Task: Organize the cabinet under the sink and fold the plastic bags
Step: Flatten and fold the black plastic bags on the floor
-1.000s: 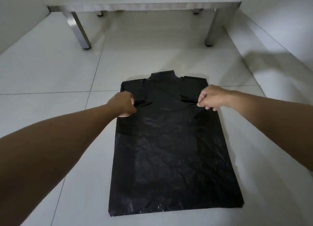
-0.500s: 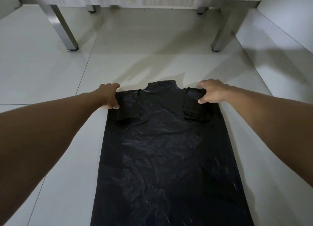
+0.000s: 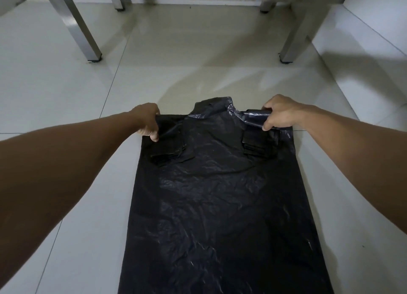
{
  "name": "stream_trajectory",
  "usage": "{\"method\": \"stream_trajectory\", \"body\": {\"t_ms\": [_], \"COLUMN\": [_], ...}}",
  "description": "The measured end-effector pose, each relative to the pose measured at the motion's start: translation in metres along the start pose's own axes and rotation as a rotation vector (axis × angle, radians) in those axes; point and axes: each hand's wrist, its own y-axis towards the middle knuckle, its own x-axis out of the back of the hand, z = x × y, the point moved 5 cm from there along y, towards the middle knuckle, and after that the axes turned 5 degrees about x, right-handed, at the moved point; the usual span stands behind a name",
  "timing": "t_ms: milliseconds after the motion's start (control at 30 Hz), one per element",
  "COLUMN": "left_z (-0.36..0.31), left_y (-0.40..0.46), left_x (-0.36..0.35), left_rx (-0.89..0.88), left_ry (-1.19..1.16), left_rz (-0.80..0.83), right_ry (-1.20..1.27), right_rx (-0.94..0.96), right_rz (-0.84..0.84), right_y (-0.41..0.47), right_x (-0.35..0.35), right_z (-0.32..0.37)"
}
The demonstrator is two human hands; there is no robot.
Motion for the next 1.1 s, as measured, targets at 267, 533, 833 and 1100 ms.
{"method": "stream_trajectory", "body": {"t_ms": [267,533,833,1100], "left_z": [-0.005,0.01,0.046,0.053], "left_y": [-0.028,-0.12,-0.188,-0.207], "left_x": [0.032,0.032,-0.039,-0.077], "left_rx": [-0.069,-0.26,-0.497,-0.664], "left_ry": [-0.15,-0.384,-0.25,0.158], "left_rz": [-0.158,-0.491,-0.578,-0.543], "right_ry": [0.047,-0.135,-0.221,-0.324], "right_rx": [0.132,0.474,0.682,0.703], "right_rz": [-0.208,-0.718,-0.72,-0.556], "right_y": [-0.04,-0.132,-0.195,-0.21], "right_x": [0.02,0.01,-0.049,-0.089], "right_z": [0.009,0.018,0.006,-0.002]}}
